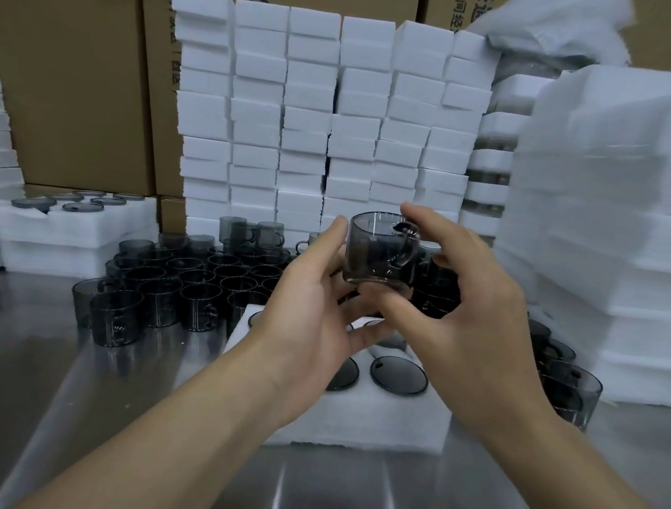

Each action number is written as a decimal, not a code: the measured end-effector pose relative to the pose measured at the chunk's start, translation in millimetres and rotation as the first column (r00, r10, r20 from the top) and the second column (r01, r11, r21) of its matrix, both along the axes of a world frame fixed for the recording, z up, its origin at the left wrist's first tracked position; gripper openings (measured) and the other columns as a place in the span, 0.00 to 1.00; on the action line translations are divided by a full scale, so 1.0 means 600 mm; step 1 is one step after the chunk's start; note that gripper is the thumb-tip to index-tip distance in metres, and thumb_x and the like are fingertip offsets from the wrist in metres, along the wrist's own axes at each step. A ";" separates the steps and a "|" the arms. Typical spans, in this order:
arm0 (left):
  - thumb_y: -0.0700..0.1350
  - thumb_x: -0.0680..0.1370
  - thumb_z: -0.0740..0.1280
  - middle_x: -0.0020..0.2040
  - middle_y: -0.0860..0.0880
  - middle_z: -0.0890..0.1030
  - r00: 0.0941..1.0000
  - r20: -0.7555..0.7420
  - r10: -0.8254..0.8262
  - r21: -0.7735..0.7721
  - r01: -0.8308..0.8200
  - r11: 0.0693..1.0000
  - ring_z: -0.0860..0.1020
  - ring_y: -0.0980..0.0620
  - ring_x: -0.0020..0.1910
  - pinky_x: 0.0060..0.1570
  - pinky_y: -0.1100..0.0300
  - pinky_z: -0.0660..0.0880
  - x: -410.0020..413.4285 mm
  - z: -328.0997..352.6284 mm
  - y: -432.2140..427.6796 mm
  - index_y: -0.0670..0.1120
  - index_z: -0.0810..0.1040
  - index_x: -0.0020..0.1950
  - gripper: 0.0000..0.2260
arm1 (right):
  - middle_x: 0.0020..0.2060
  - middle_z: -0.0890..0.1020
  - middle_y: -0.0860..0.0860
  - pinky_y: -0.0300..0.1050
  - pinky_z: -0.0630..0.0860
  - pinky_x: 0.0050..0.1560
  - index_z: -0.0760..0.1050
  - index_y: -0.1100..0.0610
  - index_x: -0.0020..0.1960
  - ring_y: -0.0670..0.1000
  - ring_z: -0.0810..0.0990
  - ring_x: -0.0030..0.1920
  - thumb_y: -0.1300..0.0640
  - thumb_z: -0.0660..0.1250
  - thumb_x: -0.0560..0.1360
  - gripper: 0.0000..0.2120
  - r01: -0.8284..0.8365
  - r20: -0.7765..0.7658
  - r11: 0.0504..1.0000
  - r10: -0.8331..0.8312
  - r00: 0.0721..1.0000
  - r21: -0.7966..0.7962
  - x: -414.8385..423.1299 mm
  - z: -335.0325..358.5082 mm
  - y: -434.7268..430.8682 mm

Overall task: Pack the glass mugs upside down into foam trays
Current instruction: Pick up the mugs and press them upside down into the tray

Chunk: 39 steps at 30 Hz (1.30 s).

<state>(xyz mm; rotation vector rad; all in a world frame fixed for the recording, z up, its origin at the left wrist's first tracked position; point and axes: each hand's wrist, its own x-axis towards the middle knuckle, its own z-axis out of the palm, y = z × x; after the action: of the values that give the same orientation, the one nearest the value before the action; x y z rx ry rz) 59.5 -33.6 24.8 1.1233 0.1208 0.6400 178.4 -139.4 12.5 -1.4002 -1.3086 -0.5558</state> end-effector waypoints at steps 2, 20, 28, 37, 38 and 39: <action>0.62 0.82 0.67 0.53 0.47 0.86 0.997 -0.004 0.082 0.117 -0.081 0.990 0.84 0.50 0.51 0.54 0.50 0.82 0.000 -0.002 0.001 0.47 0.86 0.63 0.21 | 0.67 0.79 0.41 0.43 0.72 0.72 0.75 0.47 0.76 0.45 0.76 0.70 0.59 0.80 0.74 0.33 0.046 0.094 0.999 -0.047 0.994 0.008 0.003 -0.001 0.000; 0.49 0.84 0.64 0.53 0.54 0.88 0.917 0.313 0.248 0.587 -0.392 0.708 0.84 0.58 0.54 0.49 0.66 0.78 -0.003 -0.013 -0.006 0.48 0.85 0.62 0.13 | 0.64 0.80 0.42 0.43 0.72 0.70 0.72 0.50 0.78 0.45 0.76 0.66 0.53 0.81 0.74 0.35 0.131 0.118 0.985 -0.144 0.983 0.109 0.002 0.003 -0.001; 0.61 0.84 0.57 0.63 0.39 0.86 0.998 0.022 -0.057 0.017 0.056 0.998 0.82 0.46 0.58 0.58 0.48 0.74 0.002 -0.008 0.002 0.39 0.81 0.70 0.29 | 0.65 0.82 0.41 0.47 0.77 0.68 0.75 0.48 0.76 0.46 0.81 0.64 0.53 0.82 0.73 0.34 0.041 0.024 0.996 -0.043 0.999 0.077 -0.005 0.005 -0.003; 0.61 0.81 0.69 0.59 0.57 0.87 0.943 -0.029 0.331 0.405 -0.292 0.866 0.84 0.59 0.60 0.54 0.56 0.79 -0.002 -0.005 0.022 0.56 0.86 0.62 0.15 | 0.66 0.80 0.41 0.43 0.70 0.72 0.76 0.49 0.75 0.45 0.75 0.68 0.63 0.79 0.73 0.33 0.141 0.234 0.989 -0.126 0.964 -0.051 0.009 -0.001 0.003; 0.59 0.79 0.72 0.58 0.58 0.87 0.945 -0.001 0.326 0.496 -0.283 0.821 0.84 0.62 0.58 0.53 0.59 0.81 -0.007 -0.001 0.026 0.57 0.86 0.61 0.13 | 0.65 0.80 0.40 0.40 0.69 0.71 0.76 0.48 0.74 0.45 0.75 0.67 0.65 0.79 0.72 0.33 0.125 0.252 0.990 -0.106 0.962 -0.061 0.010 -0.003 0.005; 0.55 0.79 0.74 0.56 0.57 0.88 0.949 0.021 0.313 0.563 -0.270 0.781 0.85 0.62 0.56 0.51 0.64 0.81 -0.012 0.004 0.030 0.55 0.87 0.60 0.12 | 0.64 0.80 0.39 0.36 0.68 0.70 0.76 0.48 0.73 0.44 0.75 0.67 0.67 0.78 0.71 0.34 0.107 0.260 0.992 -0.085 0.962 -0.070 0.010 -0.005 0.007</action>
<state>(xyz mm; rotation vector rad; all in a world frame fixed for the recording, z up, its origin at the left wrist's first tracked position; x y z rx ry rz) 52.4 -15.5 27.4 1.7245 0.1797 0.9504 184.2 -135.4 9.4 -1.5039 -1.4887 -0.7764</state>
